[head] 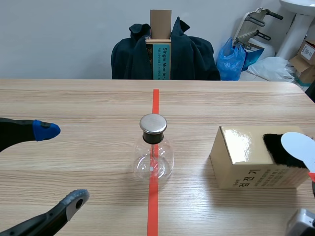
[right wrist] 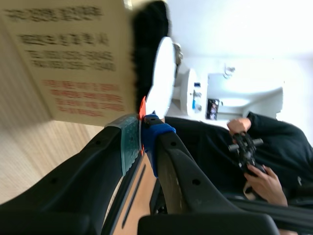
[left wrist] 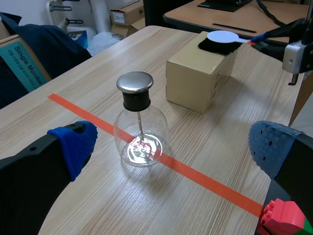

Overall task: Do the electroscope experiment.
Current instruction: 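Rub the plate on the fur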

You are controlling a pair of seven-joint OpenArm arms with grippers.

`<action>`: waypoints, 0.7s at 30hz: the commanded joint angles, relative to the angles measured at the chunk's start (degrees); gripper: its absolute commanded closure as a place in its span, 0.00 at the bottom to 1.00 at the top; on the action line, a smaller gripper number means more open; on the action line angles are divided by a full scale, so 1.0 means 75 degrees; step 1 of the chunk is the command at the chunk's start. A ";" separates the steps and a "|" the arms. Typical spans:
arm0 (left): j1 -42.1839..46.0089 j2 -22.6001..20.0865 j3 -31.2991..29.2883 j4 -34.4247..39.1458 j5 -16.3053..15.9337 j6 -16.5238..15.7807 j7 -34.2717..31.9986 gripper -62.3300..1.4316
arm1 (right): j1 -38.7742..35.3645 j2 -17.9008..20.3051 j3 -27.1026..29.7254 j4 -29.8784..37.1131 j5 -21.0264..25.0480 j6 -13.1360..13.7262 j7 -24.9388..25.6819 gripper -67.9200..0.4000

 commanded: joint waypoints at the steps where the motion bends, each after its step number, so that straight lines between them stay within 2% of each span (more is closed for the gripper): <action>1: -0.0044 0.0058 -0.0061 0.0032 -0.0070 0.0020 -0.0111 0.00 | -0.0035 0.0017 0.0102 0.0055 0.0012 -0.0050 0.0207 0.98; 4: -0.0044 0.0058 -0.0061 0.0032 -0.0070 0.0020 -0.0111 0.00 | -0.0038 0.0009 0.0047 0.0035 -0.0061 0.0003 0.0632 0.98; 6: -0.0044 0.0058 -0.0061 0.0032 -0.0070 0.0020 -0.0111 0.00 | -0.0035 -0.0006 -0.0058 0.0035 -0.0061 0.0006 0.0595 0.98; 10: -0.0044 0.0058 -0.0061 0.0032 -0.0067 0.0020 -0.0111 0.00 | -0.0035 0.0003 -0.0079 0.0035 -0.0058 0.0006 -0.0557 0.98; 11: -0.0044 0.0058 -0.0061 0.0032 -0.0067 0.0020 -0.0111 0.00 | -0.0035 0.0015 -0.0082 0.0035 -0.0061 0.0006 -0.0592 0.98; 14: -0.0044 0.0058 -0.0061 0.0032 -0.0067 0.0020 -0.0111 0.00 | -0.0035 0.0020 -0.0134 0.0035 -0.0061 0.0015 0.0411 0.98; 15: -0.0044 0.0058 -0.0061 0.0032 -0.0064 0.0020 -0.0111 0.00 | -0.0035 0.0020 -0.0169 0.0035 -0.0058 0.0015 0.0548 0.98; 16: -0.0044 0.0058 -0.0061 0.0032 -0.0064 0.0020 -0.0111 0.00 | -0.0035 0.0015 -0.0204 0.0035 -0.0055 0.0015 0.0414 0.98; 19: -0.0044 0.0058 -0.0061 0.0032 -0.0044 0.0020 -0.0111 0.00 | -0.0041 0.0012 -0.0172 0.0035 -0.0061 0.0003 -0.0676 0.98; 21: -0.0044 0.0058 -0.0061 0.0032 -0.0041 0.0020 -0.0111 0.00 | -0.0038 0.0096 -0.0085 0.0035 -0.0050 0.0140 -0.0606 0.98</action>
